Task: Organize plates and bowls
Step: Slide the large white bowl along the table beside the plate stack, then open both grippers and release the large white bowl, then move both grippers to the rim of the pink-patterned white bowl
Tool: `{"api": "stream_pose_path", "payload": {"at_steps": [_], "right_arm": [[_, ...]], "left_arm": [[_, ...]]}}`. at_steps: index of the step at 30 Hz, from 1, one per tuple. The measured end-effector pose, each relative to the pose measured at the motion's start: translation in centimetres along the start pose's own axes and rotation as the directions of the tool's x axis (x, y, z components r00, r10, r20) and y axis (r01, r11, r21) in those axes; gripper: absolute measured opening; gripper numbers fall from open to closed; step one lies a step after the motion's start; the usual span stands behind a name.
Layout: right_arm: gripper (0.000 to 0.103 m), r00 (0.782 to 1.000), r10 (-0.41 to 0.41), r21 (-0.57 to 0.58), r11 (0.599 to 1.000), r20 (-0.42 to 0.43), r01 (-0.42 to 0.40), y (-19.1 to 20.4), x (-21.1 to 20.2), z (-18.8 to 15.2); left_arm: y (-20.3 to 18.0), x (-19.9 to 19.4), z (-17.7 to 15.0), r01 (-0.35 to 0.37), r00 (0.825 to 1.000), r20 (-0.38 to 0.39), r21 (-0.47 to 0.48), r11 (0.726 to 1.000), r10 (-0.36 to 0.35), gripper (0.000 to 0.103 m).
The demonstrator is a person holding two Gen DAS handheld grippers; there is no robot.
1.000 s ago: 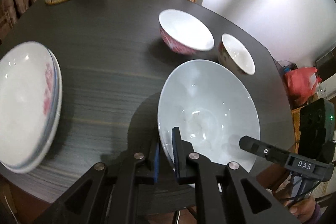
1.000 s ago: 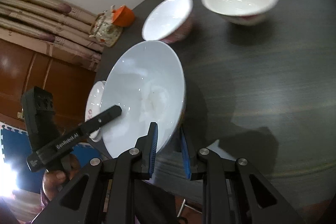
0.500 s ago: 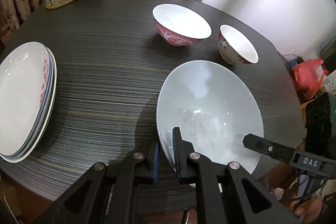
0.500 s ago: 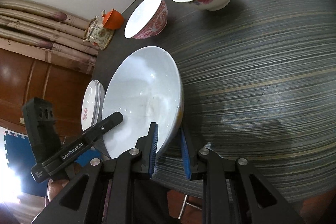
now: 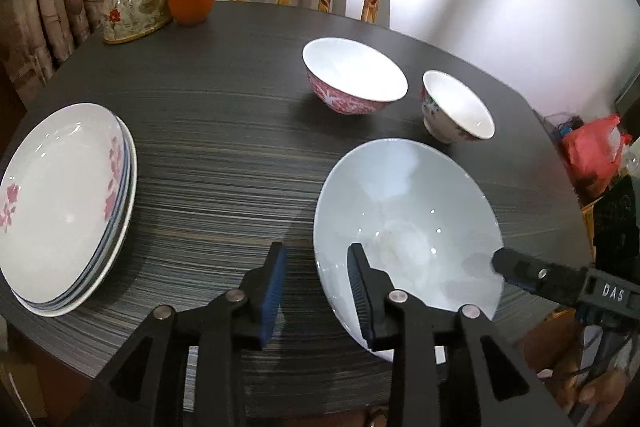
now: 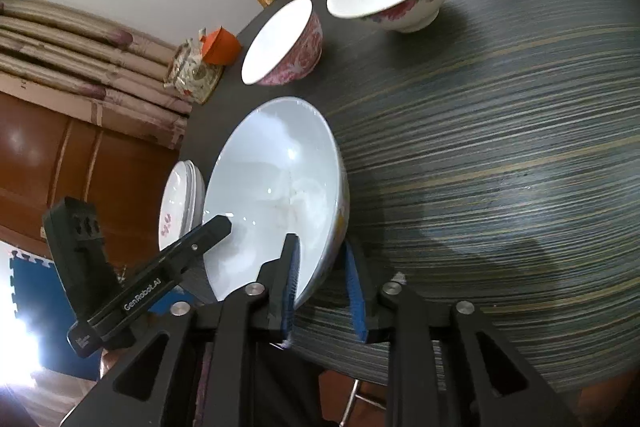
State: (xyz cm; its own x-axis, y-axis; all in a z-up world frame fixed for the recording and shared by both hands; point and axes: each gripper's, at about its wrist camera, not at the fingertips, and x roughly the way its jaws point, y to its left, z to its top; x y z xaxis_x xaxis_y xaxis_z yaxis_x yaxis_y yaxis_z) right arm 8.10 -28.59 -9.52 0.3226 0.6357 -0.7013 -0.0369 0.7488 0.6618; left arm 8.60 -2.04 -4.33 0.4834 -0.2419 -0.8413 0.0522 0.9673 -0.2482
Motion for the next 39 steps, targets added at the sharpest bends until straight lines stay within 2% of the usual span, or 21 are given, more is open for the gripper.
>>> {"api": "stream_pose_path", "payload": {"at_steps": [1,2,9,14,16,18,23,27,30,33,39], "right_arm": [[0.040,1.000,-0.001,0.003,1.000,0.016,0.001,-0.1,-0.4,0.0],[0.043,0.999,0.000,0.006,1.000,0.037,0.000,-0.2,-1.0,0.0],[0.043,0.991,0.028,0.039,0.999,0.130,-0.034,-1.0,-4.7,0.1],[0.043,0.984,0.086,0.067,0.993,0.153,-0.098,-0.3,-6.6,1.4],[0.043,0.982,0.110,0.058,0.991,0.152,-0.120,0.8,-7.0,2.7],[0.043,0.980,0.126,0.050,0.990,0.152,-0.135,2.1,-7.0,4.2],[0.043,0.978,0.178,0.098,0.977,0.108,-0.189,4.0,-4.5,8.3],[0.043,0.991,0.119,0.092,0.988,0.066,-0.125,5.3,-1.4,11.1],[0.043,0.996,0.070,0.103,0.992,0.053,-0.076,5.0,0.1,12.3],[0.043,0.995,0.097,0.146,0.984,0.030,-0.100,4.1,1.6,13.3],[0.043,0.997,0.081,0.163,0.983,0.003,-0.081,3.4,3.5,14.2]], "left_arm": [[0.2,-0.3,0.0,0.000,1.000,0.005,-0.008,1.000,0.000,0.032],[0.4,-0.6,0.0,0.005,1.000,0.009,-0.015,1.000,-0.005,0.032],[1.3,-2.8,0.6,0.019,0.999,0.032,-0.036,0.999,-0.018,0.032],[1.6,-3.9,4.0,0.063,0.997,0.049,-0.039,0.997,-0.061,0.033],[1.9,-3.6,6.0,0.095,0.995,0.030,-0.045,0.994,-0.093,0.041],[2.2,-2.9,8.1,0.110,0.994,0.019,-0.055,0.992,-0.109,0.041],[3.1,0.5,12.6,0.138,0.990,-0.031,-0.076,0.988,-0.140,0.041],[3.4,3.4,14.9,0.138,0.987,-0.074,-0.085,0.987,-0.145,0.041],[3.8,5.1,15.7,0.152,0.982,-0.095,-0.105,0.983,-0.162,0.041],[4.3,6.5,16.2,0.178,0.974,-0.112,-0.142,0.974,-0.195,0.041],[4.2,8.1,16.8,0.162,0.975,-0.131,-0.132,0.978,-0.179,0.041]]}}
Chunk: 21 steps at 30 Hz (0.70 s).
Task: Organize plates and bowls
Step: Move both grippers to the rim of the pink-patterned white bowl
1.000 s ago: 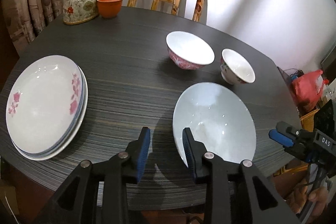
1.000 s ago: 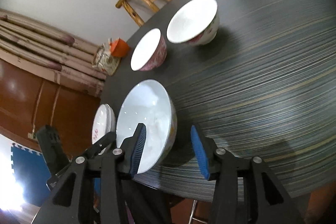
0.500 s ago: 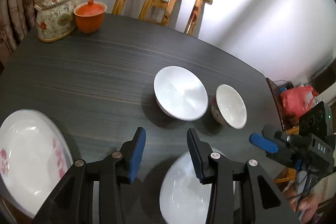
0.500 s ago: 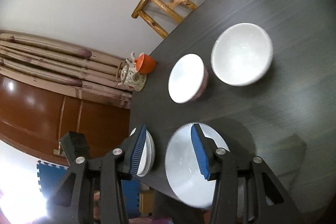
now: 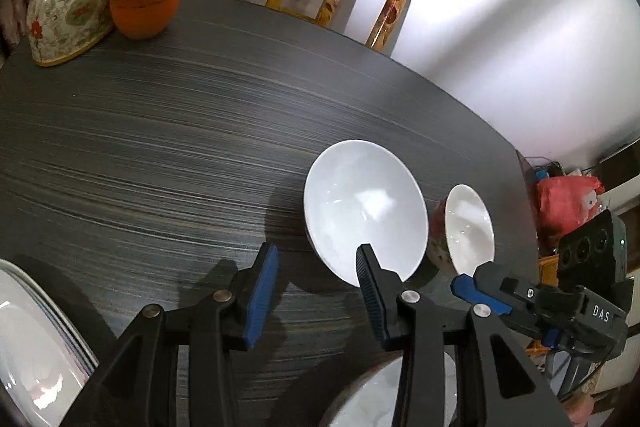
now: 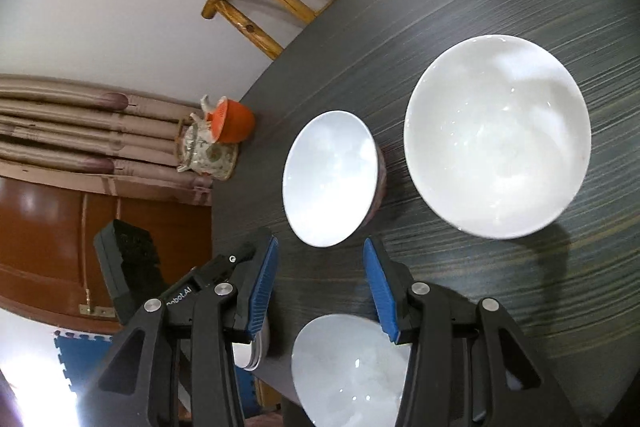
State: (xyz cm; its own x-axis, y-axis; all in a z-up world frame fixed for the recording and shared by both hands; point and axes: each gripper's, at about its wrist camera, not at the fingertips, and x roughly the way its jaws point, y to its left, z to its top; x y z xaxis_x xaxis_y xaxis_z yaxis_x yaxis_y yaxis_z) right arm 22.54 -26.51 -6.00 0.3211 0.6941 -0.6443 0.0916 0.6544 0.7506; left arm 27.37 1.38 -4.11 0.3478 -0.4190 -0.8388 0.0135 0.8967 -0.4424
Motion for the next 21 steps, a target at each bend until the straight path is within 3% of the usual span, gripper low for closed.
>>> {"api": "stream_pose_path", "payload": {"at_steps": [10,21], "right_arm": [[0.043,1.000,-0.004,0.028,1.000,-0.016,0.005,-0.8,1.6,1.0],[0.046,0.999,-0.002,0.056,0.998,-0.037,0.004,-1.8,3.0,1.6]], "left_arm": [[0.1,0.9,0.2,-0.008,1.000,-0.009,0.001,1.000,0.008,0.041],[-1.3,2.6,0.5,-0.111,0.994,0.001,0.093,0.989,0.111,0.041]]}}
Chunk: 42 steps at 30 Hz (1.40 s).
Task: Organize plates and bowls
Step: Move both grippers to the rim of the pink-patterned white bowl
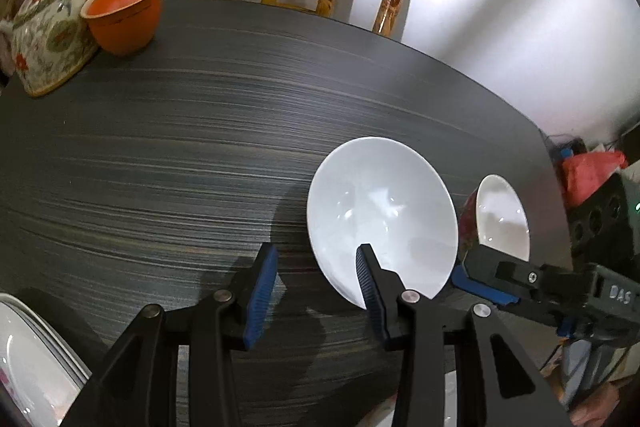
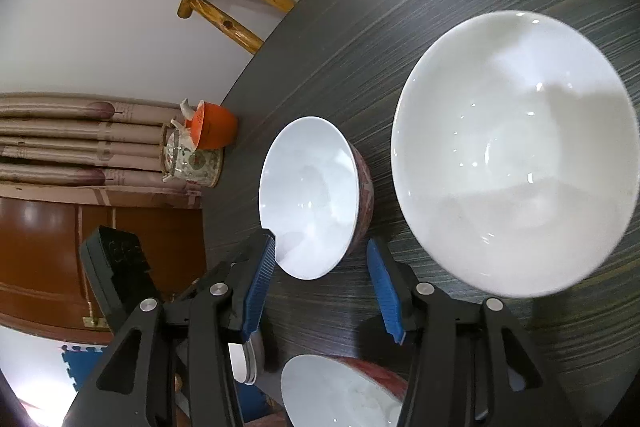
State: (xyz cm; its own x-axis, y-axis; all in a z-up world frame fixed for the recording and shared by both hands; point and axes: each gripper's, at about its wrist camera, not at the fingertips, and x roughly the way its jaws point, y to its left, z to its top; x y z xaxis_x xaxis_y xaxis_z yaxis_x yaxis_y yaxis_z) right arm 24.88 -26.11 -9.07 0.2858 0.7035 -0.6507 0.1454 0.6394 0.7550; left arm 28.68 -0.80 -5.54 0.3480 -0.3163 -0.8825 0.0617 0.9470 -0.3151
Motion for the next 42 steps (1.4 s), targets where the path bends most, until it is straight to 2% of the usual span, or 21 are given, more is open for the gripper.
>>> {"api": "stream_pose_path", "payload": {"at_steps": [12,22,32,38,40,42], "right_arm": [[0.048,0.999,-0.030,-0.044,0.999,-0.013,0.029,1.5,1.1,0.7],[0.046,0.989,-0.145,-0.102,0.984,-0.008,0.144,2.5,1.9,0.6],[0.047,0.982,-0.187,-0.132,0.974,-0.027,0.182,3.3,3.0,0.7],[0.047,0.976,-0.217,-0.139,0.967,-0.026,0.212,3.7,3.5,0.9],[0.047,0.976,-0.216,-0.126,0.969,-0.030,0.211,3.7,3.5,1.0],[0.048,0.979,-0.199,-0.114,0.974,-0.042,0.193,3.6,3.6,0.9]], "left_arm": [[-0.6,0.9,0.5,-0.045,0.999,-0.003,0.041,0.998,0.045,0.041],[-0.5,1.1,0.2,-0.053,0.998,0.019,0.051,0.997,0.052,0.041],[-0.6,2.0,0.3,-0.067,0.997,0.032,0.081,0.995,0.064,0.041],[0.0,2.2,0.4,-0.065,0.998,0.029,0.060,0.996,0.063,0.041],[0.4,2.1,0.4,-0.067,0.997,0.037,0.050,0.996,0.065,0.033],[0.8,2.1,0.5,-0.046,0.999,0.030,0.029,0.999,0.045,0.030]]}}
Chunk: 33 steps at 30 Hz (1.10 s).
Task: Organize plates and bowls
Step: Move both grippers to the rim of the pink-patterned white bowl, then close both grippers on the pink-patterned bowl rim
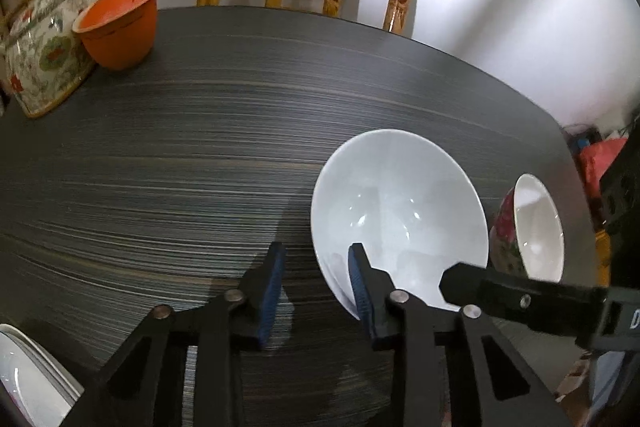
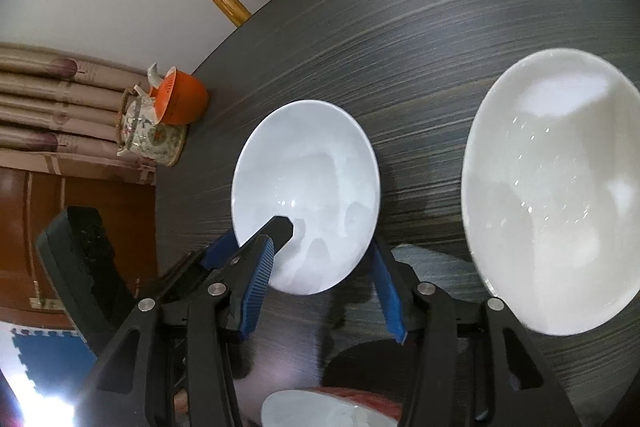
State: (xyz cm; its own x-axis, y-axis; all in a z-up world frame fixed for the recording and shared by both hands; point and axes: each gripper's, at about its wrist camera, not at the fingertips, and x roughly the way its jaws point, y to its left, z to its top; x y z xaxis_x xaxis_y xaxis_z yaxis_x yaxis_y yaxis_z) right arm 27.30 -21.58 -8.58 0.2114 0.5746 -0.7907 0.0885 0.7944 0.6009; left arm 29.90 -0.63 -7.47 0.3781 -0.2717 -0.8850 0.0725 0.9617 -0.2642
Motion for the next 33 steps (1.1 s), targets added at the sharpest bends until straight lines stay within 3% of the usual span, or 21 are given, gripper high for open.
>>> {"api": "stream_pose_path", "payload": {"at_steps": [15,16,18,20,22,26,33], "right_arm": [[0.048,1.000,0.013,0.057,0.998,-0.012,-0.012,-0.5,1.3,0.2],[0.047,1.000,0.008,0.048,0.999,-0.008,-0.008,-0.5,1.3,0.2],[0.039,1.000,-0.017,0.024,1.000,0.004,0.016,-0.3,1.4,0.1],[0.023,1.000,-0.021,0.016,1.000,0.011,0.021,-0.6,1.3,0.1],[0.017,1.000,-0.020,-0.001,1.000,0.012,0.020,-0.7,1.3,0.2],[0.017,0.999,-0.043,-0.060,0.997,0.022,0.045,-0.3,1.1,0.0],[0.017,1.000,-0.013,-0.098,0.995,0.029,0.016,0.1,0.0,-0.9]], "left_arm": [[0.6,-0.3,0.5,-0.006,1.000,-0.008,-0.024,1.000,0.006,0.026],[0.6,-0.3,0.5,-0.010,1.000,-0.005,-0.020,1.000,0.010,0.024],[0.6,-0.2,0.4,-0.006,1.000,0.002,-0.013,1.000,0.006,0.011],[0.6,-0.2,0.3,-0.014,1.000,0.007,-0.012,1.000,0.015,0.011],[0.7,-0.3,0.1,-0.003,1.000,0.008,-0.020,1.000,0.003,0.010],[1.1,-0.9,-0.5,0.012,1.000,0.026,-0.035,0.999,-0.011,0.010],[0.4,-3.9,-1.5,0.012,0.998,0.062,-0.029,0.999,-0.011,0.010]]}}
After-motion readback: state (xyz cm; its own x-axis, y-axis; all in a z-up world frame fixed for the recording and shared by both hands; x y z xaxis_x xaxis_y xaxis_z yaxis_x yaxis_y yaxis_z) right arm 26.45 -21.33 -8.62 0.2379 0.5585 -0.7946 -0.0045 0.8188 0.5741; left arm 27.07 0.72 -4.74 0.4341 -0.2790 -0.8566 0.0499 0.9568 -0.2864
